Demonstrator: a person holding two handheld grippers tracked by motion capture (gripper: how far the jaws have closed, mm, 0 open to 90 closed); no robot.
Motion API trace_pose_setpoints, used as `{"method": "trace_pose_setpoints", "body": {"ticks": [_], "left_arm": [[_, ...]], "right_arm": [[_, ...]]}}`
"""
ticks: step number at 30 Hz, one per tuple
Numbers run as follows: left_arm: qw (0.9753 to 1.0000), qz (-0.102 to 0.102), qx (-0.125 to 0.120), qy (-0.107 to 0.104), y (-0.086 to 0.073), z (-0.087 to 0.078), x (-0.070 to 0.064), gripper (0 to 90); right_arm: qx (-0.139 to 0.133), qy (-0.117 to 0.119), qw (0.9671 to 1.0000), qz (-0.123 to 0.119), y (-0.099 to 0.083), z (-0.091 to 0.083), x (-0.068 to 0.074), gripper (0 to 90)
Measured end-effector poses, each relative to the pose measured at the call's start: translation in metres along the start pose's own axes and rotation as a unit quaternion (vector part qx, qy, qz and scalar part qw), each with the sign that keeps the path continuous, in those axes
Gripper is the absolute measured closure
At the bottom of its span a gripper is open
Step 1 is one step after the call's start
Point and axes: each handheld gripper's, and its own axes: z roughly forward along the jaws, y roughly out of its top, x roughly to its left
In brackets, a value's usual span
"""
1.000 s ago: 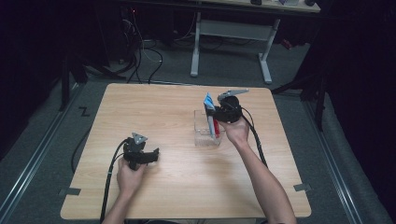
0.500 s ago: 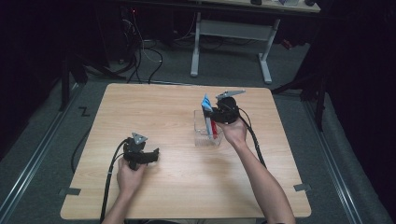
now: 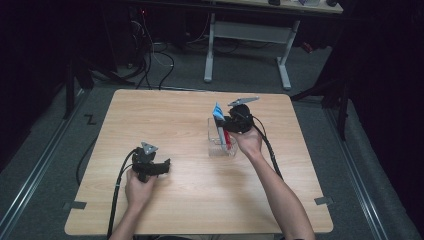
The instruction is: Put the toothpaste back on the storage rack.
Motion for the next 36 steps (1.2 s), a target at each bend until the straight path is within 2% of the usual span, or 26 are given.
{"method": "trace_pose_setpoints", "body": {"ticks": [4, 15, 23, 36], "left_arm": [[1.0000, 0.000, 0.000, 0.000, 0.000, 0.000, 0.000, 15.7], [1.0000, 0.000, 0.000, 0.000, 0.000, 0.000, 0.000, 15.7], [1.0000, 0.000, 0.000, 0.000, 0.000, 0.000, 0.000, 15.7], [1.0000, 0.000, 0.000, 0.000, 0.000, 0.000, 0.000, 15.7]], "right_arm": [[-0.001, 0.006, 1.0000, 0.008, 0.000, 0.002, 0.000, 67.9], [0.000, 0.016, 0.9999, 0.001, 0.002, 0.008, 0.007, 66.0], [0.006, 0.010, 0.9999, -0.006, 0.003, 0.011, 0.010, 64.6], [-0.031, 0.013, 0.9994, 0.009, 0.006, -0.011, 0.004, 52.9]]}}
